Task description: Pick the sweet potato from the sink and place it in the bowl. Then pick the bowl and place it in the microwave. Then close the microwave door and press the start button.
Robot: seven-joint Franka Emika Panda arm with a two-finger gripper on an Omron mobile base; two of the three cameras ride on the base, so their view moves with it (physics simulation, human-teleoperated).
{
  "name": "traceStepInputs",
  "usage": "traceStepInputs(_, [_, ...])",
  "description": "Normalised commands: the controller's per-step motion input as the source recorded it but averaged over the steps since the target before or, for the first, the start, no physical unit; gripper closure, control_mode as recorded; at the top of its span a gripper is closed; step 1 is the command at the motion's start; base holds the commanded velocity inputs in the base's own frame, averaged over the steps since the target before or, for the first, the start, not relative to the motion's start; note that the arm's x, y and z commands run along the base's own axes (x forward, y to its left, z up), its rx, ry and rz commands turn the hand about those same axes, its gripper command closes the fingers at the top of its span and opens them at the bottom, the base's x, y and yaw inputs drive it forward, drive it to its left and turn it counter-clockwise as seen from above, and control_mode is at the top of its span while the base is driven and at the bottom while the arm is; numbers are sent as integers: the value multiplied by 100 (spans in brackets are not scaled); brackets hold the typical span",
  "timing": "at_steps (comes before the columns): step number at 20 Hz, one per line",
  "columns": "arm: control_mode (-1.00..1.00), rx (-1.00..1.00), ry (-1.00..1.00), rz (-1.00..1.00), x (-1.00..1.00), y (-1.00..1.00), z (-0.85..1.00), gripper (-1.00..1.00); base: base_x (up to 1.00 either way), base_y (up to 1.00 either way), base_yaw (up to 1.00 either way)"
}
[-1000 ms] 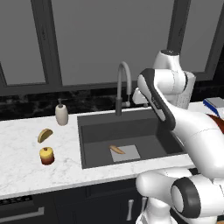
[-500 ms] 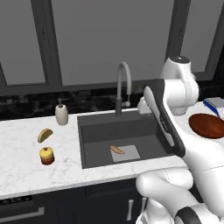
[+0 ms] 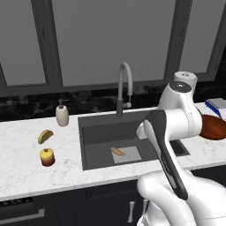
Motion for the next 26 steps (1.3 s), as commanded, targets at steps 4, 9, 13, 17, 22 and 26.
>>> traceStepInputs(4, [-100,2,7,5,16,14,-57,-100,0,0,0])
traceStepInputs(9, [-100,3,14,6,47,14,-45,-100,0,0,0])
traceStepInputs(13, [-100,0,15,4,64,20,-50,-100,0,0,0])
traceStepInputs(17, [-100,-2,21,3,71,25,-29,-100,0,0,0])
traceStepInputs(22, [-100,-1,21,3,73,15,-22,-100,0,0,0])
traceStepInputs(26, [-100,0,13,7,54,0,-29,-100,0,0,0])
